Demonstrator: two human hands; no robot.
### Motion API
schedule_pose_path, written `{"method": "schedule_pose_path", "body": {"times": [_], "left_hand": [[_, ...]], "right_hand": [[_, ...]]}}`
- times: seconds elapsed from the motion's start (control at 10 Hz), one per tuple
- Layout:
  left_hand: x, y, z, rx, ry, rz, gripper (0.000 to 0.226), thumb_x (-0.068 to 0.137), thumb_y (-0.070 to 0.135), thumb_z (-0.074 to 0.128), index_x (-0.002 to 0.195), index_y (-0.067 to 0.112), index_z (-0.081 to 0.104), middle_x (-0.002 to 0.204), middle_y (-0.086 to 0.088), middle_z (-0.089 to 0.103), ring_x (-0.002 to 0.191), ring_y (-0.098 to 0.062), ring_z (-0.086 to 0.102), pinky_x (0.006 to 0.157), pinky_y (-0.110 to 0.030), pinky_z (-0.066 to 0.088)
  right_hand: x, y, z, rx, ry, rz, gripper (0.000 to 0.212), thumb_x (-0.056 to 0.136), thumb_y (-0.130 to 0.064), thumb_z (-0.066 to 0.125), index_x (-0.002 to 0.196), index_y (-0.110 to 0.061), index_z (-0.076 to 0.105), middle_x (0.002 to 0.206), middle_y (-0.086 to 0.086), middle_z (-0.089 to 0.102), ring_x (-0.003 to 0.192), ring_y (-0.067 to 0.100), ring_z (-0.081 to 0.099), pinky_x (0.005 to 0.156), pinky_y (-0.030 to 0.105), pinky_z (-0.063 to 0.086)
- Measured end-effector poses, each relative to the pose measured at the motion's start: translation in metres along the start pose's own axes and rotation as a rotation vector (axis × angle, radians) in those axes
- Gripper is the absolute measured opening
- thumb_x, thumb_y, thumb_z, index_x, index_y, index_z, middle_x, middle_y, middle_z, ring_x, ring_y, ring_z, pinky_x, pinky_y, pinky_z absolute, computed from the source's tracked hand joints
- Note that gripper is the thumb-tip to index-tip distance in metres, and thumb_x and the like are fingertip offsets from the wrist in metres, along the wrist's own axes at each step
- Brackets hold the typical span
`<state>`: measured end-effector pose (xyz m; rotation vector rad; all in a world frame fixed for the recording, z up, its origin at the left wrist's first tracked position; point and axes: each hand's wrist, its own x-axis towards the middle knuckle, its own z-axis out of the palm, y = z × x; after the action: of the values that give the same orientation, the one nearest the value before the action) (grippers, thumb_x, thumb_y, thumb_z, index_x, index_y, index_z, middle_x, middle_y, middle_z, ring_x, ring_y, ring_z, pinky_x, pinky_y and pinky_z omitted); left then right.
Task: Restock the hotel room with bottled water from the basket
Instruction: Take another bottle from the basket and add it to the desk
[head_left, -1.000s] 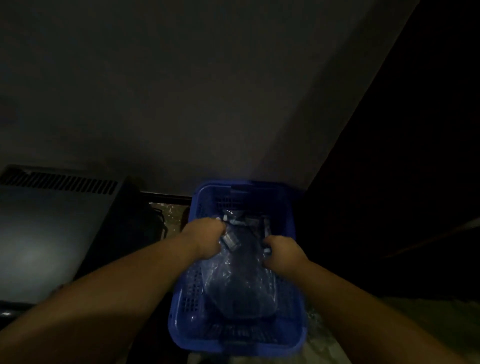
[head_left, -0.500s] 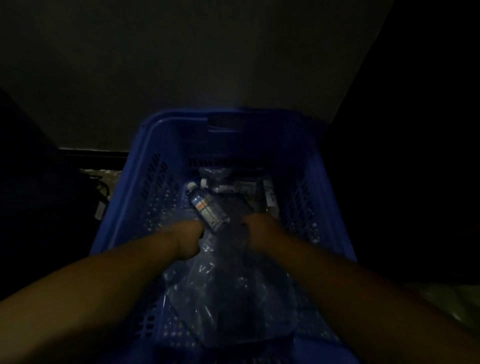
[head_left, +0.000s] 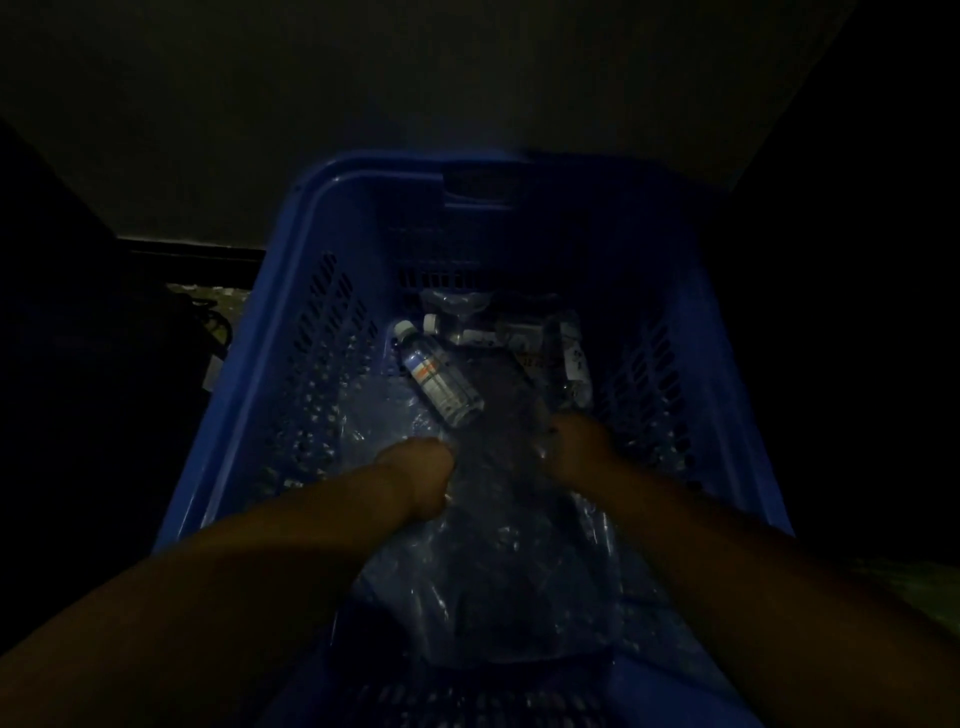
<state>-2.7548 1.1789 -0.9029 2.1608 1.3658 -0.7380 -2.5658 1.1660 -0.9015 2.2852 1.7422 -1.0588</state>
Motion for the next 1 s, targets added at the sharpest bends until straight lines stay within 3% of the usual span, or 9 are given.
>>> {"method": "schedule_pose_path", "body": {"times": [0.1, 0.3, 0.4, 0.5, 0.7, 0.8, 0.9, 1.0], "left_hand": [[0.01, -0.009, -0.011, 0.051, 0.016, 0.017, 0.05, 0.085, 0.024, 0.059, 0.132, 0.01, 0.047, 0.131, -0.015, 0.052, 0.119, -0.03, 0.051, 0.101, -0.039, 0.044], [0.038, -0.017, -0.015, -0.099, 0.09, -0.015, 0.051, 0.086, 0.02, 0.059, 0.134, 0.011, 0.044, 0.133, -0.016, 0.051, 0.118, -0.03, 0.052, 0.096, -0.035, 0.044], [0.048, -0.021, -0.005, -0.071, 0.05, -0.043, 0.044, 0.086, 0.024, 0.058, 0.128, 0.012, 0.051, 0.128, -0.014, 0.054, 0.115, -0.03, 0.054, 0.094, -0.037, 0.046], [0.059, -0.029, 0.004, -0.004, 0.014, -0.055, 0.037, 0.086, 0.025, 0.057, 0.12, 0.011, 0.055, 0.127, -0.014, 0.054, 0.115, -0.03, 0.054, 0.097, -0.04, 0.046], [0.066, -0.033, 0.016, -0.03, -0.051, -0.028, 0.039, 0.084, 0.025, 0.06, 0.12, 0.009, 0.057, 0.126, -0.014, 0.055, 0.113, -0.03, 0.055, 0.093, -0.04, 0.045], [0.068, -0.04, 0.019, -0.028, -0.093, -0.018, 0.044, 0.08, 0.026, 0.065, 0.12, 0.01, 0.058, 0.124, -0.013, 0.056, 0.111, -0.03, 0.055, 0.092, -0.041, 0.045], [0.065, -0.047, 0.018, -0.048, -0.065, -0.024, 0.046, 0.081, 0.027, 0.063, 0.124, 0.014, 0.055, 0.126, -0.012, 0.054, 0.116, -0.031, 0.053, 0.093, -0.04, 0.045], [0.057, -0.05, 0.02, -0.075, -0.059, -0.05, 0.039, 0.084, 0.025, 0.059, 0.122, 0.015, 0.055, 0.127, -0.012, 0.055, 0.116, -0.029, 0.054, 0.095, -0.038, 0.044]], "right_hand": [[0.008, -0.001, 0.002, -0.007, -0.036, 0.038, 0.043, 0.09, -0.016, 0.055, 0.131, -0.003, 0.048, 0.135, 0.021, 0.049, 0.124, 0.034, 0.047, 0.105, 0.041, 0.038], [0.035, -0.021, 0.013, 0.08, -0.088, -0.032, 0.045, 0.092, -0.021, 0.054, 0.135, -0.008, 0.046, 0.142, 0.017, 0.043, 0.129, 0.033, 0.041, 0.108, 0.042, 0.034], [0.051, -0.034, 0.017, 0.042, -0.067, -0.053, 0.043, 0.09, -0.017, 0.055, 0.13, -0.005, 0.048, 0.136, 0.019, 0.049, 0.123, 0.035, 0.047, 0.103, 0.041, 0.04], [0.068, -0.055, 0.028, 0.034, -0.052, -0.03, 0.041, 0.097, -0.018, 0.043, 0.135, -0.002, 0.042, 0.144, 0.02, 0.04, 0.132, 0.035, 0.038, 0.11, 0.043, 0.032], [0.091, -0.078, 0.05, 0.04, 0.041, -0.062, 0.029, 0.088, -0.021, 0.054, 0.112, -0.005, 0.057, 0.116, 0.019, 0.061, 0.108, 0.035, 0.057, 0.089, 0.041, 0.046], [0.096, -0.082, 0.061, 0.067, 0.084, -0.016, 0.025, 0.09, -0.017, 0.049, 0.11, -0.005, 0.059, 0.117, 0.017, 0.061, 0.108, 0.033, 0.057, 0.087, 0.036, 0.046], [0.097, -0.083, 0.068, 0.074, 0.107, -0.018, 0.027, 0.085, -0.02, 0.059, 0.107, -0.005, 0.06, 0.114, 0.018, 0.061, 0.106, 0.034, 0.058, 0.087, 0.038, 0.047], [0.088, -0.085, 0.069, 0.056, 0.096, 0.063, 0.039, 0.091, -0.022, 0.052, 0.125, -0.004, 0.05, 0.132, 0.018, 0.052, 0.123, 0.032, 0.049, 0.103, 0.038, 0.038]]}}
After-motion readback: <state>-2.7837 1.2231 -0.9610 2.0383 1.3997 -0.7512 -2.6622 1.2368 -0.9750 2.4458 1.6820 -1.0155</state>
